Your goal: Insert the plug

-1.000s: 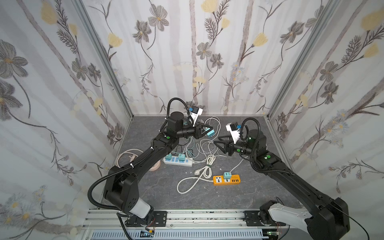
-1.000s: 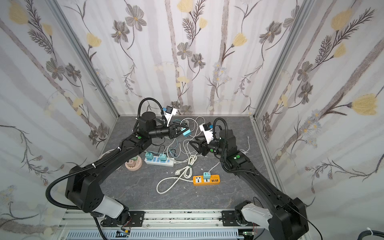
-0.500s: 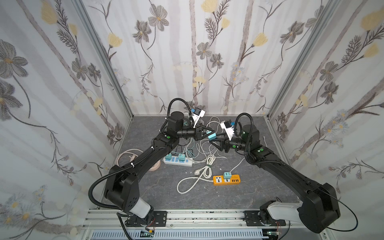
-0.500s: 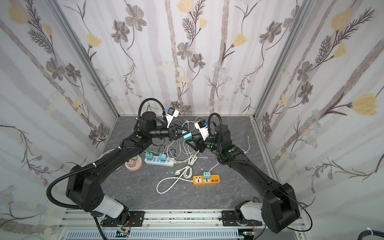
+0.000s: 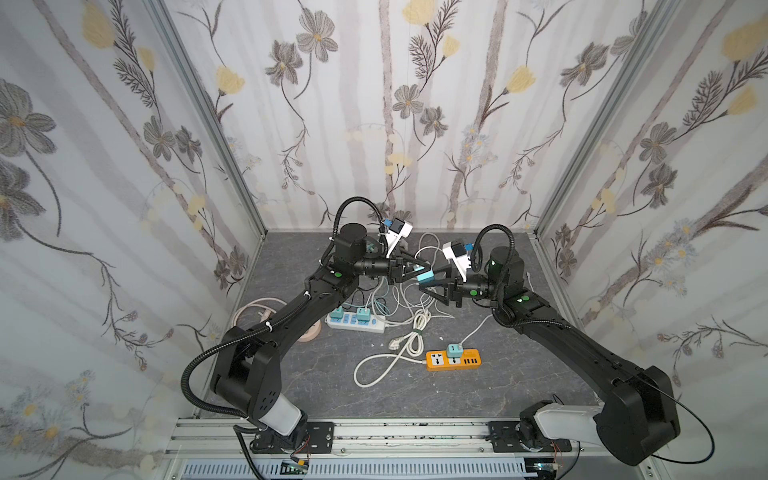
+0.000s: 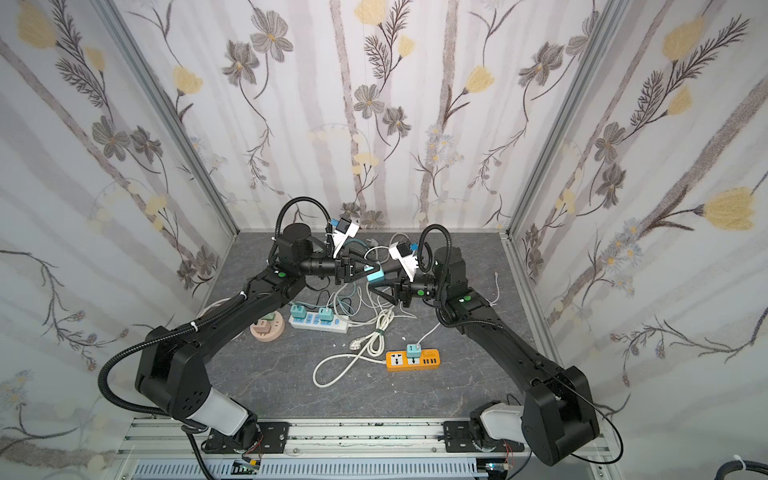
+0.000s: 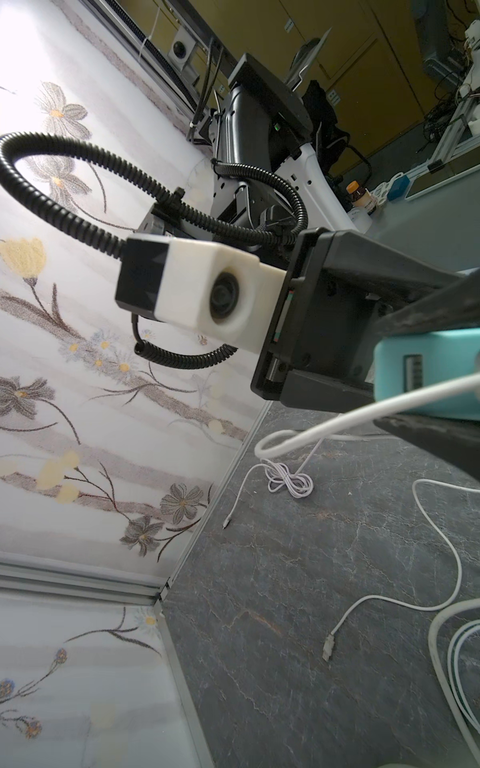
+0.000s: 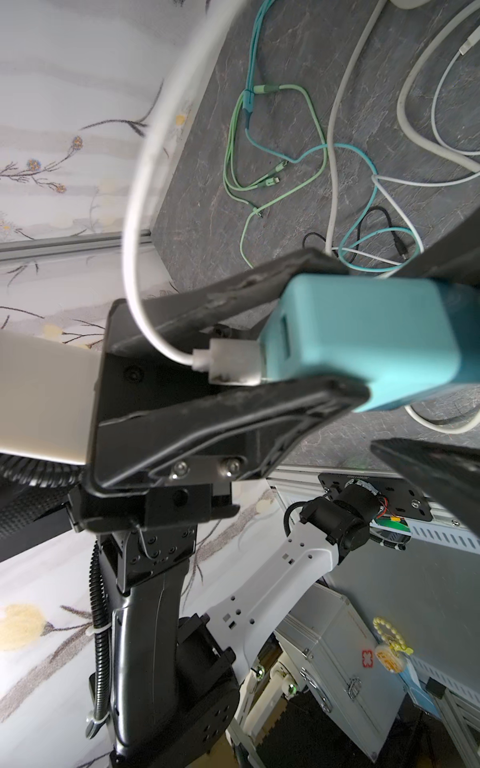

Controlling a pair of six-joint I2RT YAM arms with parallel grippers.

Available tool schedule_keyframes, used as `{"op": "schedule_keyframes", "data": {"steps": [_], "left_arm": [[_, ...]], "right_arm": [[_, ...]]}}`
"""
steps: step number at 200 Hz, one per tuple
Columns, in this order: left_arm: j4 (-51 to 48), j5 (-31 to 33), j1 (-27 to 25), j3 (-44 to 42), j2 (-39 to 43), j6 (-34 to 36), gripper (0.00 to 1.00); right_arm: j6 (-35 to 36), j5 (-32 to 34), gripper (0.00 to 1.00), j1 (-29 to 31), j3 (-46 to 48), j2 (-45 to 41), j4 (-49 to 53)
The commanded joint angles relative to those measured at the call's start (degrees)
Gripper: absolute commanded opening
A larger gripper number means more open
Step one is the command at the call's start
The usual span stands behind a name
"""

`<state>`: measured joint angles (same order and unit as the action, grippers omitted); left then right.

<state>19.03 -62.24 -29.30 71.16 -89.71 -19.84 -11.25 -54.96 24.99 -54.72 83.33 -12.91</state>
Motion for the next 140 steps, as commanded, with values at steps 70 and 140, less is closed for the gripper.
{"op": "schedule_keyframes", "data": {"steps": [70, 140], "left_arm": [[6.64, -0.89, 0.21, -1.57, -0.03, -0.64, 0.00], [-48.49, 6.62, 0.84, 7.52, 7.20, 49.00, 0.89]], "right_arm": [[-1.39, -3.70, 0.09, 0.02, 0.75, -0.21, -7.61], [31.10, 2.67, 0.00, -0.56, -11.02, -0.39, 35.17]]}}
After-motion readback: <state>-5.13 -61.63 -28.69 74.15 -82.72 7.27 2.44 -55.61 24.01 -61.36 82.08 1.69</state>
